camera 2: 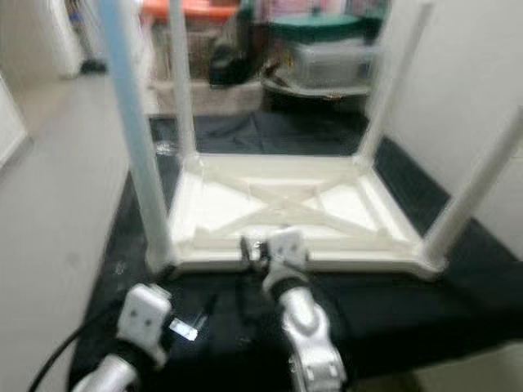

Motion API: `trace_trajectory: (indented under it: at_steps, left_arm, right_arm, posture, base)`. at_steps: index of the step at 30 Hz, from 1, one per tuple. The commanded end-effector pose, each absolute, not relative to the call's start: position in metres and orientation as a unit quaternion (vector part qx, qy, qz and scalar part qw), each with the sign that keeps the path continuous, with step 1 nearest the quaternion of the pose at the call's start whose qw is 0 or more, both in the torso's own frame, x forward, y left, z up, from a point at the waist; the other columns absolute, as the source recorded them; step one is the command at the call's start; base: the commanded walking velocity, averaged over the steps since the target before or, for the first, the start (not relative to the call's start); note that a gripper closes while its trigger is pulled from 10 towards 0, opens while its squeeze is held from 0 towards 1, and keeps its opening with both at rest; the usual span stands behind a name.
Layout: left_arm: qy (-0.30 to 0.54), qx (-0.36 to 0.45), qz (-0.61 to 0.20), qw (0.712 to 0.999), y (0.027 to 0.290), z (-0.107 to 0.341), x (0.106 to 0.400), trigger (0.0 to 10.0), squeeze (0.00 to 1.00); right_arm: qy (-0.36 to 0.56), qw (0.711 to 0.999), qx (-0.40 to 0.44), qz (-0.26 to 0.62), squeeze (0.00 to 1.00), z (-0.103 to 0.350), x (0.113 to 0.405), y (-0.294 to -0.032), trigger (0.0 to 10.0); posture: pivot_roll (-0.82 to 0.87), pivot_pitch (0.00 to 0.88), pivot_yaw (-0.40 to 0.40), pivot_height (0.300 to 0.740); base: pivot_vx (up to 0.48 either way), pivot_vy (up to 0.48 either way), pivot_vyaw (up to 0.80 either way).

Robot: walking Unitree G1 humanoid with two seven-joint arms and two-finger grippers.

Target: Building children table

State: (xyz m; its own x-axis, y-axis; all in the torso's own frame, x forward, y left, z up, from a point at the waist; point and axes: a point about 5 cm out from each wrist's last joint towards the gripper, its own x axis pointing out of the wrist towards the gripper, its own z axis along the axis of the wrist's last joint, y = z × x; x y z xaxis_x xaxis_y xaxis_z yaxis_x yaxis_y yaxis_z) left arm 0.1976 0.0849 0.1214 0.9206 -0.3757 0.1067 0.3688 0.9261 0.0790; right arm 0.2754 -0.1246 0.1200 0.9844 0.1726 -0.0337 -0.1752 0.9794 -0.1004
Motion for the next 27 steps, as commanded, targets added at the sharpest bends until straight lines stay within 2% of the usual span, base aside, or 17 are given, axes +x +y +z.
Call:
trace_trajectory:
  at_steps: [1, 4, 9, 13, 14, 18, 19, 24, 25, 26, 27]
  left_arm:
    - [-0.056, 0.021, -0.193, 0.979, 0.082, 0.121, 0.198, 10.0, 0.00]
    - [-0.055, 0.021, -0.194, 0.979, 0.082, 0.120, 0.197, 10.0, 0.00]
    - [-0.055, 0.020, -0.193, 0.980, 0.081, 0.121, 0.198, 10.0, 0.00]
    - [-0.056, 0.019, -0.191, 0.980, 0.081, 0.121, 0.197, 10.0, 0.00]
    - [-0.056, 0.018, -0.190, 0.980, 0.081, 0.121, 0.197, 10.0, 0.00]
    - [-0.056, 0.017, -0.190, 0.980, 0.081, 0.122, 0.196, 10.0, 0.00]
    - [-0.056, 0.017, -0.190, 0.980, 0.081, 0.123, 0.195, 10.0, 0.00]
    - [-0.058, 0.018, -0.189, 0.980, 0.081, 0.124, 0.194, 10.0, 0.00]
    - [-0.061, 0.019, -0.188, 0.980, 0.081, 0.125, 0.193, 10.0, 0.00]
    - [-0.061, 0.019, -0.188, 0.980, 0.081, 0.125, 0.193, 10.0, 0.00]
    - [-0.059, 0.018, -0.186, 0.981, 0.083, 0.126, 0.192, 10.0, 0.00]
  right_arm:
    - [0.035, 0.994, -0.062, 0.083, 0.00, 0.111, 0.274, -0.128, 10.0]
    - [0.045, 0.993, -0.075, 0.083, 0.00, 0.108, 0.274, -0.127, 10.0]
    - [0.038, 0.990, -0.033, 0.132, 0.00, 0.112, 0.278, -0.124, 10.0]
    - [0.032, 0.984, -0.003, 0.175, 0.00, 0.119, 0.291, -0.124, 10.0]
    - [0.031, 0.978, 0.010, 0.205, 0.00, 0.127, 0.305, -0.130, 10.0]
    - [0.024, 0.970, 0.007, 0.242, 0.00, 0.141, 0.324, -0.143, 10.0]
    - [0.016, 0.963, -0.007, 0.270, 1.00, 0.156, 0.339, -0.160, 10.0]
    - [0.021, 0.955, -0.003, 0.296, 1.00, 0.166, 0.347, -0.171, 10.0]
    - [0.032, 0.941, -0.011, 0.336, 1.00, 0.173, 0.352, -0.174, 10.0]
    - [0.032, 0.941, -0.011, 0.336, 1.00, 0.173, 0.352, -0.174, 10.0]
    - [0.040, 0.925, -0.004, 0.378, 0.00, 0.177, 0.351, -0.171, 10.0]
  posture:
    - [-0.06, 0.000, 0.018, 0.740]
    - [-0.06, 0.000, 0.018, 0.740]
    - [-0.06, 0.000, 0.014, 0.740]
    - [-0.06, 0.000, 0.012, 0.740]
    - [-0.05, 0.001, 0.010, 0.740]
    - [-0.05, 0.005, 0.008, 0.740]
    - [-0.05, 0.017, 0.007, 0.740]
    - [-0.05, 0.020, 0.002, 0.740]
    - [-0.05, 0.027, 0.004, 0.740]
    - [-0.05, 0.027, 0.004, 0.740]
    - [-0.04, 0.031, 0.004, 0.740]
  base:
    - [0.000, 0.000, 0.00]
    - [0.000, 0.000, 0.00]
    - [0.000, 0.000, 0.00]
    - [0.000, 0.000, 0.00]
    - [0.000, 0.000, 0.00]
    - [0.000, 0.000, 0.00]
    - [0.000, 0.000, 0.00]
    - [0.000, 0.000, 0.00]
    - [0.000, 0.000, 0.00]
    - [0.000, 0.000, 0.00]
    - [0.000, 0.000, 0.00]
